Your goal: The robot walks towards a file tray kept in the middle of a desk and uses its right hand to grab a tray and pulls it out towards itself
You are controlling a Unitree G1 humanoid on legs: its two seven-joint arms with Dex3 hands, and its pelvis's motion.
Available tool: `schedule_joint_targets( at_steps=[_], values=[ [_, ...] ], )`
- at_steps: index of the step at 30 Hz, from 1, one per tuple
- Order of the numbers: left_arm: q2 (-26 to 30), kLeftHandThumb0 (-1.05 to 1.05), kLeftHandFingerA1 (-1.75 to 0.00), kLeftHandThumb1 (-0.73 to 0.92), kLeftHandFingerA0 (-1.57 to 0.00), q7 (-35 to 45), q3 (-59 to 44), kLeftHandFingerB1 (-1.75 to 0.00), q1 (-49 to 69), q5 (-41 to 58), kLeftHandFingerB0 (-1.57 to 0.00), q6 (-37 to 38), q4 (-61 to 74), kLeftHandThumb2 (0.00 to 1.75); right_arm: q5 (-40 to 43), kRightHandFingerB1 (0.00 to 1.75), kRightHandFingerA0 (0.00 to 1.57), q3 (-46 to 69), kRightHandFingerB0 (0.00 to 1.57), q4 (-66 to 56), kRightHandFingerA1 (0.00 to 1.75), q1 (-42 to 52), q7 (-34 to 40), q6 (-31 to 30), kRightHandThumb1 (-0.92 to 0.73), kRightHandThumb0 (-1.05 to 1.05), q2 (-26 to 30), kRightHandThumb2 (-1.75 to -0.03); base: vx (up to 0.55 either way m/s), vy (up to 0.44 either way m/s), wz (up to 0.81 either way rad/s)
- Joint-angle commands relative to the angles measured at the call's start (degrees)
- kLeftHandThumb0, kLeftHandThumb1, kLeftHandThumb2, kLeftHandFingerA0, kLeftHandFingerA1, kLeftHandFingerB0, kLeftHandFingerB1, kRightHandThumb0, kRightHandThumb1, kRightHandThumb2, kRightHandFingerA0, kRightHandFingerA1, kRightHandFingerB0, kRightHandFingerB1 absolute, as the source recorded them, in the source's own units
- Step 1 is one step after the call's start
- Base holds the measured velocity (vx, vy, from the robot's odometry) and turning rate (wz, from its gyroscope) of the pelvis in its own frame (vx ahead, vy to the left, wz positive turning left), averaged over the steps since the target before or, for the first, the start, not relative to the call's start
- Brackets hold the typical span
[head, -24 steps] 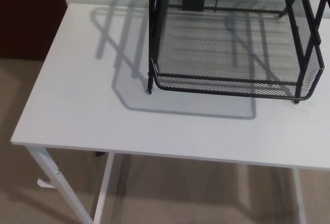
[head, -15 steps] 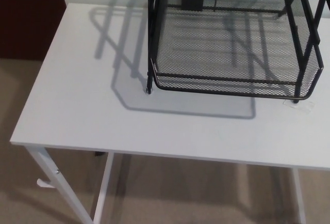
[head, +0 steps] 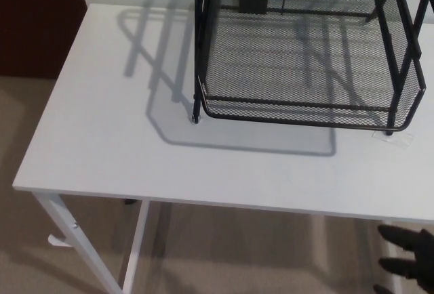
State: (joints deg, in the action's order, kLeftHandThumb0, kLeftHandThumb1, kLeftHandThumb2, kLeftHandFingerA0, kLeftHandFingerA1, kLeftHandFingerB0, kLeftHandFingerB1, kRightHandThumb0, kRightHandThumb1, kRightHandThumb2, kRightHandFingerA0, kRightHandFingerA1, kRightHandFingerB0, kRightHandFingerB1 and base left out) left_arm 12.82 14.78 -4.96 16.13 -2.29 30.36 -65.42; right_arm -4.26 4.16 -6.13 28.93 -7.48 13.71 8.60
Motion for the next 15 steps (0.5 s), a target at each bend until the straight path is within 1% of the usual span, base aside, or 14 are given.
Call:
schedule_joint_targets(
  at_steps=[1,3,7,8,10,13,14,15],
  values=[
    [2.3,-0.63,-0.45,0.39,-0.55,2.1,-0.4,-0.53,-0.2,0.7,-0.38,0.8,0.2,0.56,4.6,0.59,0.38,15.8,0.30,-53.9,0.71,14.1,0.7,7.2,-0.60,-0.43,2.4,-0.58,0.00,0.000,0.00],
    [2.6,-0.63,-0.44,0.39,-0.55,1.6,-0.1,-0.53,-0.3,0.1,-0.37,0.7,0.3,0.57,5.7,0.61,0.40,17.4,0.33,-53.9,0.71,13.0,1.8,9.5,-0.59,-0.42,3.4,-0.57,0.00,0.000,0.00],
    [2.8,-0.63,-0.44,0.40,-0.54,0.8,0.6,-0.54,-0.2,-0.8,-0.37,1.0,0.6,0.57,5.5,0.63,0.40,19.0,0.32,-53.9,0.72,9.8,3.1,10.6,-0.58,-0.43,4.7,-0.57,0.00,0.000,0.00],
    [2.6,-0.63,-0.44,0.39,-0.55,1.0,0.3,-0.53,-0.4,-0.4,-0.38,0.4,0.6,0.57,4.7,0.64,0.39,19.4,0.28,-53.9,0.73,6.5,3.6,9.7,-0.58,-0.45,5.9,-0.57,0.00,0.000,0.00],
    [2.4,-0.61,-0.44,0.38,-0.52,1.1,0.2,-0.52,-0.4,-0.1,-0.37,0.1,0.5,0.56,3.2,0.63,0.38,19.2,0.24,-53.9,0.73,3.3,3.6,8.6,-0.59,-0.45,6.5,-0.57,0.00,0.000,0.00],
    [2.4,-0.61,-0.44,0.39,-0.52,1.4,-0.1,-0.51,-0.5,0.3,-0.37,0.0,0.7,0.56,-0.3,0.62,0.35,17.2,0.22,-53.9,0.73,-3.8,2.6,4.5,-0.58,-0.45,7.2,-0.57,0.00,0.000,0.00],
    [2.4,-0.61,-0.43,0.38,-0.52,1.1,0.1,-0.52,-0.5,0.0,-0.37,0.0,0.8,0.56,-2.6,0.60,0.33,16.3,0.22,-53.9,0.73,-6.8,1.7,2.7,-0.56,-0.43,7.1,-0.57,0.00,0.000,0.00],
    [2.4,-0.60,-0.43,0.38,-0.52,1.3,0.1,-0.52,-0.3,0.1,-0.37,-0.1,1.2,0.56,-9.1,0.58,0.32,13.4,0.25,-53.9,0.69,-13.4,-0.8,-2.7,-0.43,-0.48,6.5,-0.73,0.00,0.000,0.00]
  ],
)
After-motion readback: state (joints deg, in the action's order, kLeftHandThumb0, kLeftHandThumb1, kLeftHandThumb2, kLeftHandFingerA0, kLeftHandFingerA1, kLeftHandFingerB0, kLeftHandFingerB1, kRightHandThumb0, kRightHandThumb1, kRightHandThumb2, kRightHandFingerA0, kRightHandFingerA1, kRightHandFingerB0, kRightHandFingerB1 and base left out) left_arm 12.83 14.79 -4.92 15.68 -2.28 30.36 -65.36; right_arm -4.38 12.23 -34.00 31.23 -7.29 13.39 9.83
